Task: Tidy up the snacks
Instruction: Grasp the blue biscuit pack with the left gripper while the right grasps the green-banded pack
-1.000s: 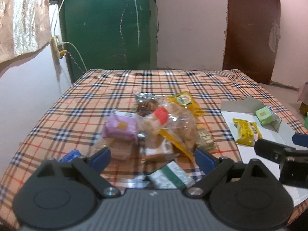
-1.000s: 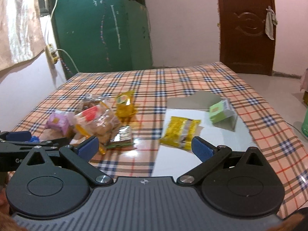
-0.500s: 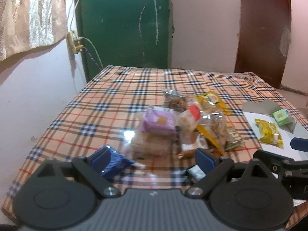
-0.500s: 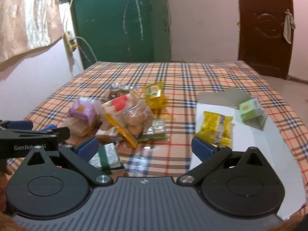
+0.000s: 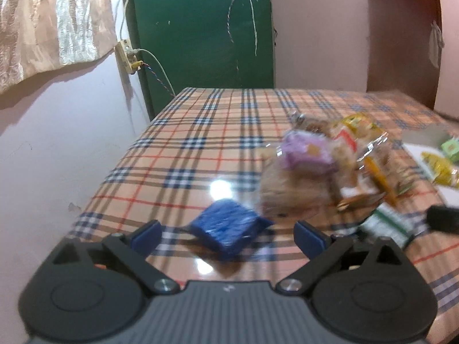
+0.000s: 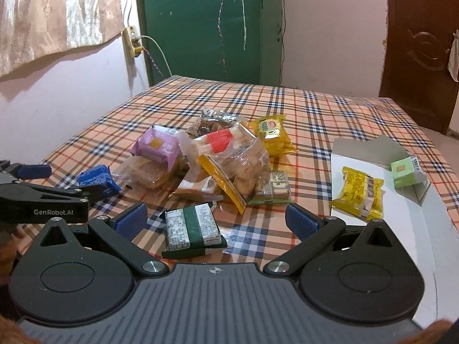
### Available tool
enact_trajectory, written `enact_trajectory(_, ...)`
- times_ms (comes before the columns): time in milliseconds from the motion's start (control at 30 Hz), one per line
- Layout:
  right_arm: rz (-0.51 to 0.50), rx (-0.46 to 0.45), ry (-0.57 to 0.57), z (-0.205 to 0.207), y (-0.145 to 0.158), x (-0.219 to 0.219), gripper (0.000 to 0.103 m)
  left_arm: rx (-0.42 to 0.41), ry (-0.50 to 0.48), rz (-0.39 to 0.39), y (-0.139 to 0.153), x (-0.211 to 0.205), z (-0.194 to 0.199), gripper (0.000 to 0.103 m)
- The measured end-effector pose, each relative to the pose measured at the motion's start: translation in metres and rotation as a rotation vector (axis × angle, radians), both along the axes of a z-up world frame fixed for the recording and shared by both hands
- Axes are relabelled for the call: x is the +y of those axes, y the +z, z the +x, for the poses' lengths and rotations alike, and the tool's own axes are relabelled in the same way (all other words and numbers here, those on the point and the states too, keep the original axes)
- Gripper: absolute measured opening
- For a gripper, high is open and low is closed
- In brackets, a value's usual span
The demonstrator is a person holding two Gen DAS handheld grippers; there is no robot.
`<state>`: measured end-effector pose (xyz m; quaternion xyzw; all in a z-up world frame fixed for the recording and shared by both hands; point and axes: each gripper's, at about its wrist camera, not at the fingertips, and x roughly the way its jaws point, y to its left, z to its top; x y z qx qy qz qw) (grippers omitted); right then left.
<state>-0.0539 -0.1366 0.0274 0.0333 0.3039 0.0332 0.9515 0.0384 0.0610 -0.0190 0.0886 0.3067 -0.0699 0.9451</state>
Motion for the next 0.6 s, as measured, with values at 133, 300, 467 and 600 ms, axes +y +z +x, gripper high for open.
enact_trajectory(133,0.002,0.014,-0.002,0.003,-0.003,-0.002,0.103,0.004,-0.051,0.089,-0.007,0.010,0.018,0.099)
enact_trajectory(300,0.009,0.025,0.002,0.006,-0.005,-0.003,0.103,0.045,-0.147,0.156,-0.021,0.014,0.038,0.099)
enact_trajectory(467,0.011,0.049,0.028,0.011,-0.012,-0.002,0.103,0.064,-0.172,0.115,-0.023,0.014,0.050,0.095)
enact_trajectory(600,0.008,0.069,0.059,0.016,-0.019,0.005,0.103,0.073,-0.184,0.054,-0.024,0.012,0.053,0.070)
